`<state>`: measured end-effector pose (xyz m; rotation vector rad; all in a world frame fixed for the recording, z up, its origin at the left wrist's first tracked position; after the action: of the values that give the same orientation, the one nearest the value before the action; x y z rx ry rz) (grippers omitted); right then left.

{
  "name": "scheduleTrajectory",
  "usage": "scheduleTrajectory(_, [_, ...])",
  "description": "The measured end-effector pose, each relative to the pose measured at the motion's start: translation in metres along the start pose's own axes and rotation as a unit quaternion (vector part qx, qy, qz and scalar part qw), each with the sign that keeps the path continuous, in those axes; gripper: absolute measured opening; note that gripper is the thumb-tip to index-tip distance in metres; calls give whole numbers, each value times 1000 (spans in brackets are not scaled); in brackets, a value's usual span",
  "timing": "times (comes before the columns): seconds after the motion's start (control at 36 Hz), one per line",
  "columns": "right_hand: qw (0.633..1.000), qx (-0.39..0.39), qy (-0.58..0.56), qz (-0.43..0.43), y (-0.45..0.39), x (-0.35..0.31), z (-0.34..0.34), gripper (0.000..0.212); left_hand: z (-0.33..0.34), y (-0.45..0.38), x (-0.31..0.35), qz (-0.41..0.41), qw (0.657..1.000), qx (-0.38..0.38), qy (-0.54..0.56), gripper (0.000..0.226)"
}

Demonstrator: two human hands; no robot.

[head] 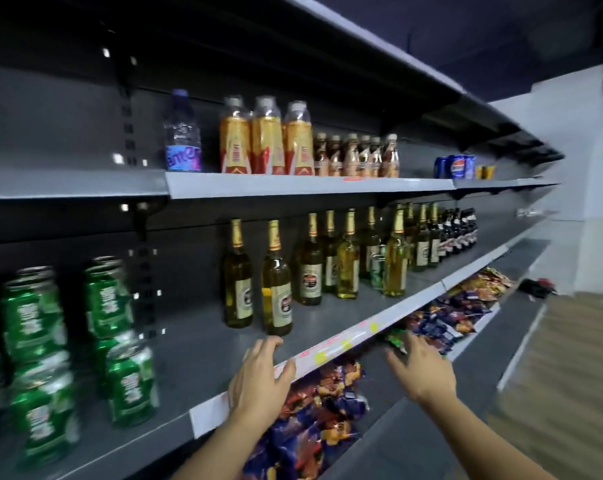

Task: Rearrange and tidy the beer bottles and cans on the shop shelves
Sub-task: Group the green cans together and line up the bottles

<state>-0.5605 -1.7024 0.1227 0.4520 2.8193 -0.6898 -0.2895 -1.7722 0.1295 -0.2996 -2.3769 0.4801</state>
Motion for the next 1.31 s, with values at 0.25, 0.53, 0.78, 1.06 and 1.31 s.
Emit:
scheduleTrajectory(0.25, [1000, 5, 16, 12, -43, 128, -35, 48, 119, -43, 124, 45, 995, -81, -27, 45])
scheduleTrajectory(0.53, [999, -9, -33, 15, -118, 215, -11, 46, 238, -96, 208, 70, 992, -110, 0, 42])
scheduleTrajectory(0.78, [999, -35, -16, -13, -243, 265, 11, 48, 337, -173, 277, 86, 983, -145, 66, 53])
scheduleTrajectory(1.06, [995, -21, -76, -53, -373, 310, 52, 43, 429, -247, 335, 68, 986, -125, 82, 69])
scheduleTrajectory(1.31, [981, -24, -118, -153, -484, 322, 95, 43, 466, -311, 359, -6, 988, 71, 135, 75])
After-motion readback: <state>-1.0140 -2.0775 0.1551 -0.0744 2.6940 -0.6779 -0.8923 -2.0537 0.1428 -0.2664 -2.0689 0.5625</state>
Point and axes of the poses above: each hand's wrist, its own y-axis away from the middle knuckle, its own z-axis out of the palm, x = y × z, the point moved 7 cm from there along -y, towards the middle knuckle, and after that the axes turned 9 degrees about -z, right-handed, at the moved point
